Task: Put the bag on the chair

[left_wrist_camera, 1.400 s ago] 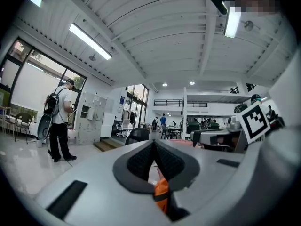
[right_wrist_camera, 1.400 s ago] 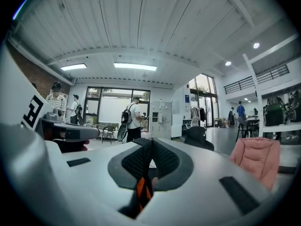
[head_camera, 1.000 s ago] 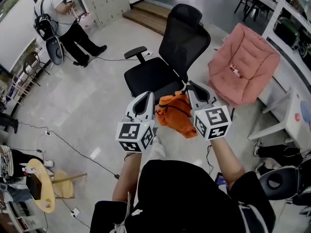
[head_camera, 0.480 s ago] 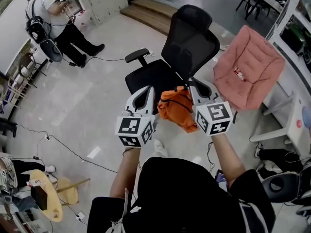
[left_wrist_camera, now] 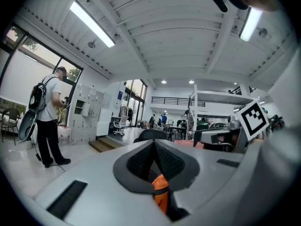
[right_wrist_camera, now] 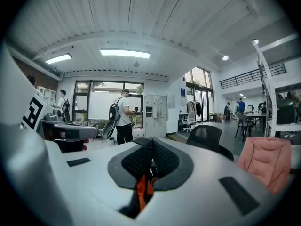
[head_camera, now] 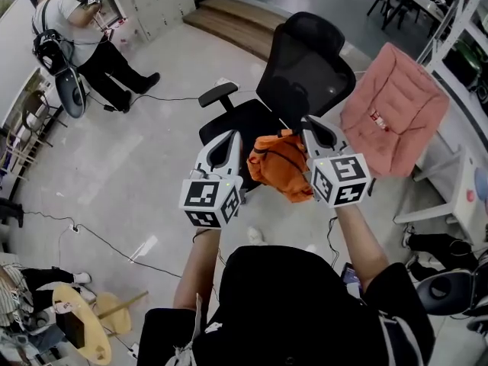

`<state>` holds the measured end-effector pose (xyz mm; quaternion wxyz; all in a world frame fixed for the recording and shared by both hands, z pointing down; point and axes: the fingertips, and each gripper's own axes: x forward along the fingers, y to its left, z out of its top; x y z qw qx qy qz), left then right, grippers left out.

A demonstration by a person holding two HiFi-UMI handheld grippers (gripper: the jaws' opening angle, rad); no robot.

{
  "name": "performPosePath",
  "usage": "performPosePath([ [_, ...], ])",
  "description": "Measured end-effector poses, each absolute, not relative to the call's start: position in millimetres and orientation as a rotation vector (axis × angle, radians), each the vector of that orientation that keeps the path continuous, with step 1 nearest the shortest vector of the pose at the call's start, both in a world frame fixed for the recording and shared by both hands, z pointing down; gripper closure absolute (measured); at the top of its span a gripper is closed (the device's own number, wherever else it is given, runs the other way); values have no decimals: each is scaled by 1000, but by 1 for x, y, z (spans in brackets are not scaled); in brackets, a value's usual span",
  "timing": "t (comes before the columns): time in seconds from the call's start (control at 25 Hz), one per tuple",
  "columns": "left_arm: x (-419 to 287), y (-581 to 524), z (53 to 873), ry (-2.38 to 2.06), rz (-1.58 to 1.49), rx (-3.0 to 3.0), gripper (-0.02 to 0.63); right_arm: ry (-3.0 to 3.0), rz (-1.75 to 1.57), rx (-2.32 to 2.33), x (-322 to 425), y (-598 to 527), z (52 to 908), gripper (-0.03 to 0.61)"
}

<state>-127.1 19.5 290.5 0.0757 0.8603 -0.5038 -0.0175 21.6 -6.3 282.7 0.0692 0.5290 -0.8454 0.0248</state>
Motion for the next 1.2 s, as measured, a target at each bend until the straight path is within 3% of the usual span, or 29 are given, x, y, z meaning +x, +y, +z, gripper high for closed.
performPosePath([
  [1.2, -162, -126, 330, -1475, -20, 2528, 603, -2532, 108, 1613, -13, -160, 299, 578],
])
